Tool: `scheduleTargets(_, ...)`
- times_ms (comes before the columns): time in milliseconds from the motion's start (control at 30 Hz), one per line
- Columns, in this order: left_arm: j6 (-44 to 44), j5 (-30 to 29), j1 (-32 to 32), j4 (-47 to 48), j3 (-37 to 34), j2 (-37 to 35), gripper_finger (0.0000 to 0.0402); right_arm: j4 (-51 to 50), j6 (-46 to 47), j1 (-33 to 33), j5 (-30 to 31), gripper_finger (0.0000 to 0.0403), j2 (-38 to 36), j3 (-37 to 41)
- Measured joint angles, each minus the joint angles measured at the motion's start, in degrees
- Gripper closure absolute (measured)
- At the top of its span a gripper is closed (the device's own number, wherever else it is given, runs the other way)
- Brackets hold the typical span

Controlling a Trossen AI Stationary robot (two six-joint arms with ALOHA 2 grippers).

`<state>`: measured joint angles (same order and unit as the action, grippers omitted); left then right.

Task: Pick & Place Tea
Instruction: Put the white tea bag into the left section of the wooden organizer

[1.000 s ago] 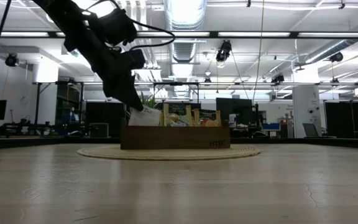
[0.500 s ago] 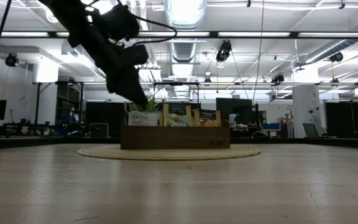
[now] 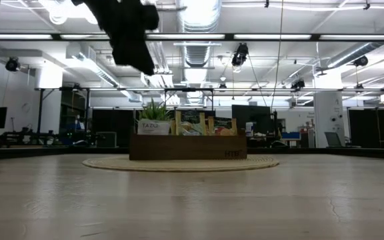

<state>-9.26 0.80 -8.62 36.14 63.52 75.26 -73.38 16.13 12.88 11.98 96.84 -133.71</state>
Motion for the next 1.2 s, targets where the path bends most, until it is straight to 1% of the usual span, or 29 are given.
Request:
scheduleTargets(167,-6.01,0.12,7.87,0.92,0.82,-3.51,0.0280,-0.18,-0.32,0.00,-0.03,0.0335,0.02,0.00)
scheduleTargets(367,-21.01,-1.77,18.97,1.91,0.82,-7.11,0.0280,-0.24,-2.77,0.69,-0.50,0.0335,0.02,0.02)
scheduleTargets(567,-33.32,-7.80,32.75,2.52,1.29,-8.10,0.0282,-0.26,-4.36,0.85,-0.50,0.0335,0.02,0.00)
scheduleTargets(700,-39.92,-11.05,39.91,2.54,1.82,-7.39,0.0283,-0.26,-4.73,0.87,-0.49,0.0335,0.02,0.02)
scheduleTargets(800,-44.41,-11.73,43.31,2.56,2.18,-6.66,0.0283,-0.26,-4.78,0.86,-0.49,0.0335,0.02,0.02)
scheduleTargets(933,-48.95,-11.85,45.91,2.54,3.15,-5.76,0.0283,-0.26,-4.78,0.86,-0.49,0.0335,0.02,0.02)
scheduleTargets(1200,-51.75,-11.12,49.21,4.15,7.25,-3.00,0.0283,-0.28,-4.57,0.85,-0.49,0.0335,0.02,0.96)
